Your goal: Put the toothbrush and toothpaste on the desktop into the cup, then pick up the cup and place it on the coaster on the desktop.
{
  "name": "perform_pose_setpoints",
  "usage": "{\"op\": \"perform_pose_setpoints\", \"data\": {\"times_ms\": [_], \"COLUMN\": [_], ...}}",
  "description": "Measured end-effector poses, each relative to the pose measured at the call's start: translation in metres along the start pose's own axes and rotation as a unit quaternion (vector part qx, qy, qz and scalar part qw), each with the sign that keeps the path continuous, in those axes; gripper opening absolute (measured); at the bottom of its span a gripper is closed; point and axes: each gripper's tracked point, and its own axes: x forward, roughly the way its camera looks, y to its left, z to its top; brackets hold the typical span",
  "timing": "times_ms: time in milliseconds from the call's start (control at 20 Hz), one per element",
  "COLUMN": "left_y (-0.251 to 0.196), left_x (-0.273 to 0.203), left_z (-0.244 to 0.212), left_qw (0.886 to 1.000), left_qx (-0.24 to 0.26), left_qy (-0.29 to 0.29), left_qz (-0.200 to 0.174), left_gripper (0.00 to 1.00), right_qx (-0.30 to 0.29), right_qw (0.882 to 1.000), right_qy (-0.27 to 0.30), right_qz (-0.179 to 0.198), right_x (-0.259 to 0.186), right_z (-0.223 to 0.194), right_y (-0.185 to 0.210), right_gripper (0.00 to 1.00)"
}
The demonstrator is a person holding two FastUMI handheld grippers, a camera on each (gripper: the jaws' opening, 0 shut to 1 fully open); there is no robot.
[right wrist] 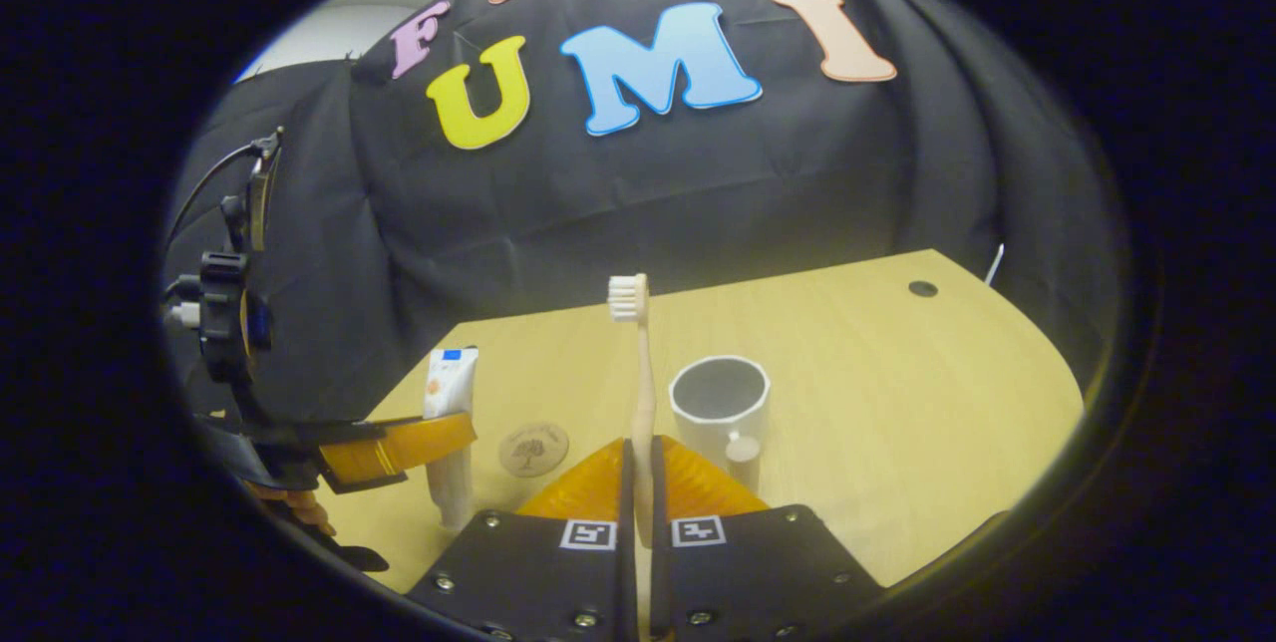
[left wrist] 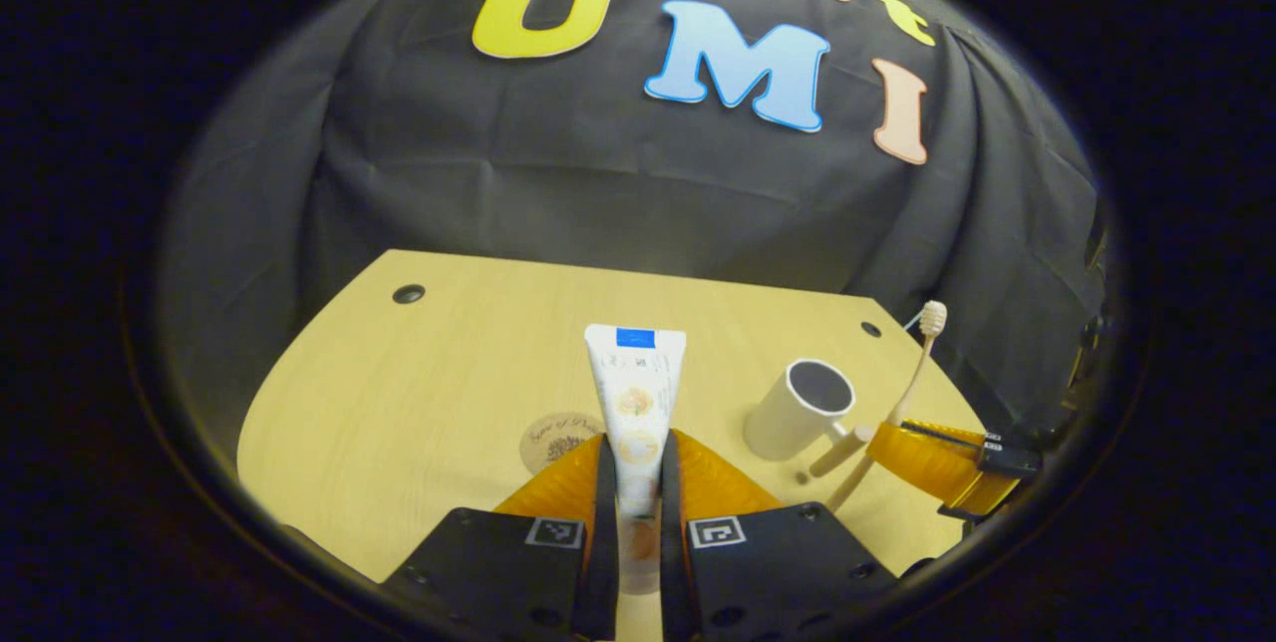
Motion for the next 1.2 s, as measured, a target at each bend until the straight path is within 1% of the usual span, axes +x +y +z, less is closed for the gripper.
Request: {"op": "perform_pose_setpoints", "data": {"times_ms": [50, 250, 300, 450, 650, 800, 900, 1000, 1050, 1100, 1200], "left_y": [-0.004, -0.019, -0.023, -0.033, -0.041, -0.047, -0.048, -0.050, -0.051, -0.053, -0.053], "left_x": [0.001, 0.009, 0.011, 0.013, 0.018, 0.016, 0.018, 0.020, 0.020, 0.020, 0.021], "left_z": [0.007, 0.039, 0.047, 0.062, 0.071, 0.078, 0.083, 0.085, 0.085, 0.085, 0.082], "left_qw": [1.000, 0.998, 0.997, 0.994, 0.991, 0.987, 0.985, 0.985, 0.985, 0.985, 0.985], "left_qx": [0.002, -0.012, -0.016, -0.025, -0.035, -0.055, -0.063, -0.061, -0.060, -0.058, -0.060], "left_qy": [-0.009, -0.056, -0.068, -0.095, -0.114, -0.133, -0.144, -0.149, -0.150, -0.149, -0.148], "left_qz": [-0.005, -0.026, -0.032, -0.046, -0.056, -0.067, -0.068, -0.066, -0.065, -0.065, -0.063], "left_gripper": [0.22, 0.24, 0.24, 0.24, 0.24, 0.24, 0.24, 0.24, 0.24, 0.26, 0.24], "right_qx": [-0.006, -0.024, -0.027, -0.022, -0.015, -0.028, -0.039, -0.048, -0.052, -0.056, -0.059], "right_qw": [1.000, 0.998, 0.997, 0.996, 0.995, 0.994, 0.995, 0.996, 0.996, 0.996, 0.996], "right_qy": [-0.012, -0.056, -0.067, -0.088, -0.100, -0.099, -0.082, -0.058, -0.050, -0.046, -0.041], "right_qz": [0.001, 0.004, -0.001, -0.007, -0.014, -0.024, -0.031, -0.039, -0.043, -0.044, -0.046], "right_x": [0.005, 0.011, 0.014, 0.026, 0.040, 0.058, 0.072, 0.081, 0.085, 0.087, 0.087], "right_z": [0.007, 0.039, 0.048, 0.071, 0.077, 0.071, 0.057, 0.042, 0.041, 0.038, 0.035], "right_y": [-0.001, -0.004, -0.007, -0.015, -0.034, -0.045, -0.054, -0.061, -0.061, -0.063, -0.065], "right_gripper": [0.05, 0.05, 0.05, 0.05, 0.05, 0.05, 0.05, 0.05, 0.05, 0.05, 0.05]}}
